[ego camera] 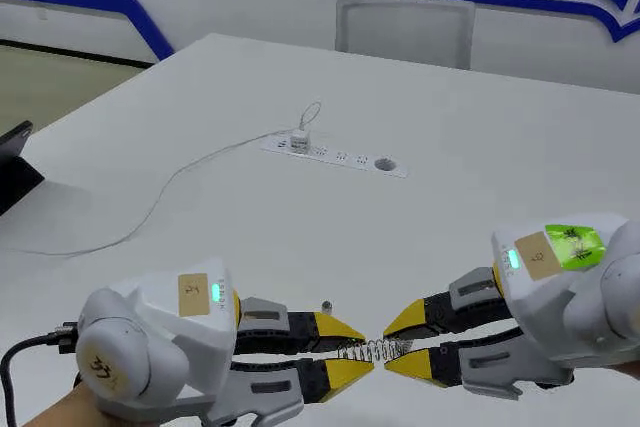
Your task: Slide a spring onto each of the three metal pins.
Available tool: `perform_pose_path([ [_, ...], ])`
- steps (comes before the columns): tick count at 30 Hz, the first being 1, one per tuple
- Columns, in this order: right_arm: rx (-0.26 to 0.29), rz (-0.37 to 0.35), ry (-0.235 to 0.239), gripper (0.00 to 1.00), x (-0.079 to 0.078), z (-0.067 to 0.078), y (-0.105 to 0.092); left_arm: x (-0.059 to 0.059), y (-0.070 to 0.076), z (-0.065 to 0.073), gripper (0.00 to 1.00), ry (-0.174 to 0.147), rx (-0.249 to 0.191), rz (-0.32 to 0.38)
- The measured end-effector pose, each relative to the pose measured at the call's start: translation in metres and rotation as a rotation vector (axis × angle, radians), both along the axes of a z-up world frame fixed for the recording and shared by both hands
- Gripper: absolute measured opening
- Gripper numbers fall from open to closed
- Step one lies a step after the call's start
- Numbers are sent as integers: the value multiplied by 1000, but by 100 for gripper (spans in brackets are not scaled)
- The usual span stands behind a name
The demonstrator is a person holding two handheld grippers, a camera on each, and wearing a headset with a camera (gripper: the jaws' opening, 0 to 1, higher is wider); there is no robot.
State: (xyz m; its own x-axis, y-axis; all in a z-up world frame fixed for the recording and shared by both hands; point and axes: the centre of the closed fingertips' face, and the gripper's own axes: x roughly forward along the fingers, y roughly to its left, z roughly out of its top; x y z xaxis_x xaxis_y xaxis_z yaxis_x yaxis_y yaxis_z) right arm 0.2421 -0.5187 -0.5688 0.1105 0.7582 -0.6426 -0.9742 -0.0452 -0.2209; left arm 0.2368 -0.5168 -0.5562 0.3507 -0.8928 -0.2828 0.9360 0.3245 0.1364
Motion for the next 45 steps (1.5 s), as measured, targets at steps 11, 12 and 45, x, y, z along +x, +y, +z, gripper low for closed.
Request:
perform_pose_path([
  [11,43,15,48,11,-7,10,-2,-4,-2,2,9,-42,33,-40],
  [12,44,18,50,11,-8,10,-2,-4,-2,1,9,-54,47,-47],
  [45,193,7,124,11,-16,45,26,3,-4,-1,9,-44,55,-5],
])
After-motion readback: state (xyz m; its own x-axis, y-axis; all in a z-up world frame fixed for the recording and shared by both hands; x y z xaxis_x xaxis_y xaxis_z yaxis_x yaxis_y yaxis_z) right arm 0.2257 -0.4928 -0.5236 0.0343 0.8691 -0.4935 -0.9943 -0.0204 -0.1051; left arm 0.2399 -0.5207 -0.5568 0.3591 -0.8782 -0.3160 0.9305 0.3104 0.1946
